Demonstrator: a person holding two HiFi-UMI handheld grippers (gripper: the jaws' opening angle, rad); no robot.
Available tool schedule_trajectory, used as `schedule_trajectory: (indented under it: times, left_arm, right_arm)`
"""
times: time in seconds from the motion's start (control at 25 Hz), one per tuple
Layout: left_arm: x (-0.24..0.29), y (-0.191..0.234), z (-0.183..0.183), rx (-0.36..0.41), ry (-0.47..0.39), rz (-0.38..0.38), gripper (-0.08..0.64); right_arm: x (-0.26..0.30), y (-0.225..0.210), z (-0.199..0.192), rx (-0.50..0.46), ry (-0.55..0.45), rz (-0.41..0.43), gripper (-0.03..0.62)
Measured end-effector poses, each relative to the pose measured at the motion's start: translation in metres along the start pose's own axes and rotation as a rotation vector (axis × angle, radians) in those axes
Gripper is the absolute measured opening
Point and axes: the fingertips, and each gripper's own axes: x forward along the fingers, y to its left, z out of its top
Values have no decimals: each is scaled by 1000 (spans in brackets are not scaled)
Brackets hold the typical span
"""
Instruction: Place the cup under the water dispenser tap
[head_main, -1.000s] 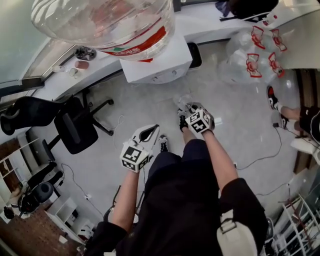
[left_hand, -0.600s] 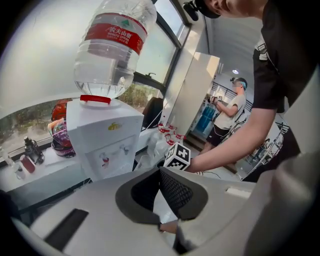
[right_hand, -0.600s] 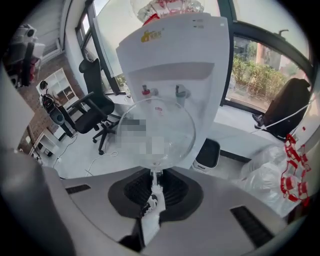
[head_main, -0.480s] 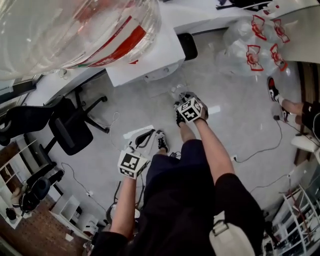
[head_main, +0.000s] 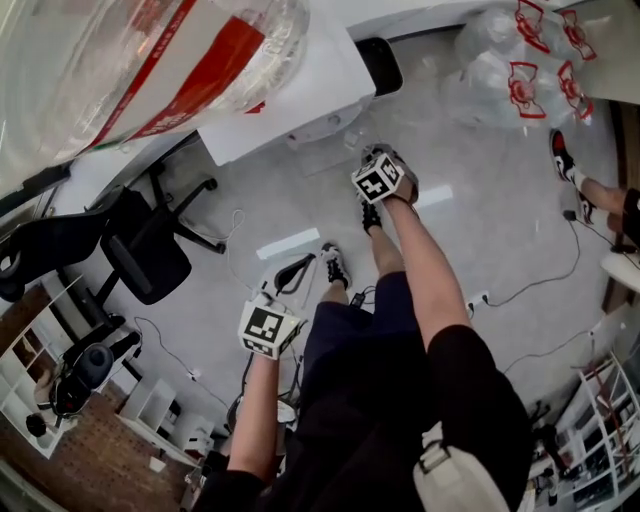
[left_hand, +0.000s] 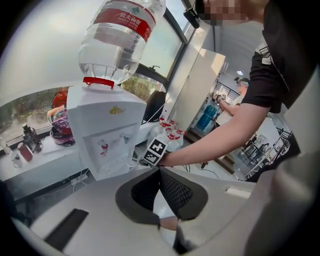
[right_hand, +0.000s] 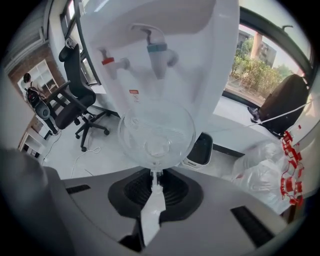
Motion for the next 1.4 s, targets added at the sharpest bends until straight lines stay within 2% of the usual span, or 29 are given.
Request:
schedule_trajectory:
  times: [0.24, 0.4, 0.52, 0.76, 0.92, 1.08, 1.4]
  left_arm:
    - [3, -3, -26, -31, 47, 11, -2]
    - [8, -5, -40, -56, 49, 25, -2]
    - [12, -10, -43, -55, 38, 21, -2]
    - [14, -18, -53, -67, 71, 15, -2]
    - [10, -14, -55, -72, 75, 21, -2]
    - [11, -13, -59, -70, 77, 27, -2]
    - [16, -20, -61, -61, 92, 12, -2]
  right_arm:
    - [25, -13, 10, -18, 25, -41, 14]
    - [39, -21, 19, -42, 33, -61, 14]
    - [45, -22, 28, -49, 34, -59, 14]
    - [59, -15, 38, -92, 66, -33, 15]
    - [67, -11, 39, -113, 80, -42, 15]
    - [71, -13, 45, -173, 76, -66, 17]
    - [70, -20, 48, -148, 46, -73, 39]
